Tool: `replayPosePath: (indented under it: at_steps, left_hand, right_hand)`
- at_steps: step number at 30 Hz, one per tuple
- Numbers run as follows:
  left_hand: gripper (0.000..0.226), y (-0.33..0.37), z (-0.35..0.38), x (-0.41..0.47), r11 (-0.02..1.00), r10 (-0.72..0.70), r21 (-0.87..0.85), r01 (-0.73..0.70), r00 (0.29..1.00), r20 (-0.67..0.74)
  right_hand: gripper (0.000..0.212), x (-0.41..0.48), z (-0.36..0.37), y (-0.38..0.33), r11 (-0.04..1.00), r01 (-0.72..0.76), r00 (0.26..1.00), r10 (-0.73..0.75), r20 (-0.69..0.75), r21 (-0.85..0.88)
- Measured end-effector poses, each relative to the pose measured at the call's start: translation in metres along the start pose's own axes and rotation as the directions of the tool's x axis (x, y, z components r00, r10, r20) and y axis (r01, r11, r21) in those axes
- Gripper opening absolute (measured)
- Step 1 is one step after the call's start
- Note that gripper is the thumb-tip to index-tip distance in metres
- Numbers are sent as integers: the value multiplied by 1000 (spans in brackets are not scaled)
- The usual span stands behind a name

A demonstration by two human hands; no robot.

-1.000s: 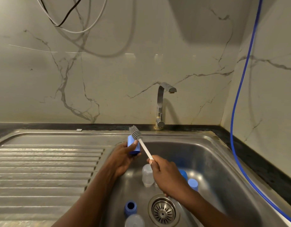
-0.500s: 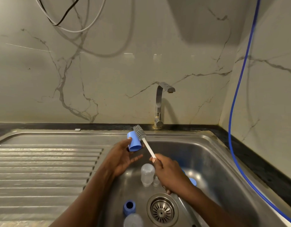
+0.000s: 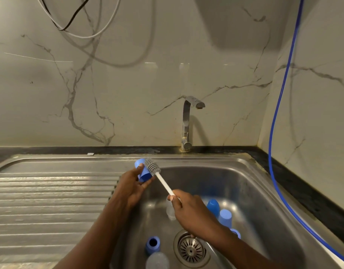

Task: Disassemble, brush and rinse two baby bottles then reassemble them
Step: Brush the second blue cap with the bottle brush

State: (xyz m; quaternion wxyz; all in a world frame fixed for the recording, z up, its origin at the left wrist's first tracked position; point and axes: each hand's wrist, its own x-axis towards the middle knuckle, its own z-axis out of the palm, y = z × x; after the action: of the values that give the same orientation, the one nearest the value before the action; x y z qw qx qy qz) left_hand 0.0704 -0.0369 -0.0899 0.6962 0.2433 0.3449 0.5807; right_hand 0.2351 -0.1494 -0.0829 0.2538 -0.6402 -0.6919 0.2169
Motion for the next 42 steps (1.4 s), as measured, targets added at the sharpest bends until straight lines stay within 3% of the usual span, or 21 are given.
replayPosePath:
  at_steps: [4,7,13,19,22,28,33,35,37,39,42]
  left_hand:
    - [50,-2,7,-6,998,-66,7,66,987,145]
    - [47,-6,11,-10,990,-113,103,94,972,204]
    - [55,-9,19,-8,987,-37,161,20,994,101]
    - [46,0,1,2,993,-4,-117,9,999,40]
    - [52,2,0,-1,989,-35,-144,45,997,71]
    - [49,-6,12,-9,993,-110,66,100,981,157]
    - [39,-1,10,-10,983,-94,176,58,974,205]
    - [40,-4,9,-10,915,-60,404,-21,981,186]
    - [50,-10,5,-4,726,56,670,-154,985,165]
    - [56,-14,3,0,588,181,768,-253,967,180]
    - [53,-13,0,-2,478,341,800,-364,916,214]
  right_hand:
    - [31,2,-13,-1,1000,7,999,-6,-51,23]
    - [28,2,-19,0,993,-28,998,34,-55,111]
    - [30,2,-15,-2,995,-31,998,35,-44,94]
    - [32,-3,-5,-2,1000,9,1000,-10,29,16]
    - [32,-3,-4,-5,999,29,999,-30,25,29]
    - [28,0,-16,-4,978,-76,997,79,-6,193]
    - [27,0,-24,2,988,-50,998,53,-19,144]
    - [27,2,-27,6,989,-64,997,69,-32,135]
    - [28,4,-30,10,994,-64,997,68,-38,83]
    - [29,4,-31,12,998,-51,997,53,-50,46]
    - [27,3,-30,10,999,-17,997,19,-72,31]
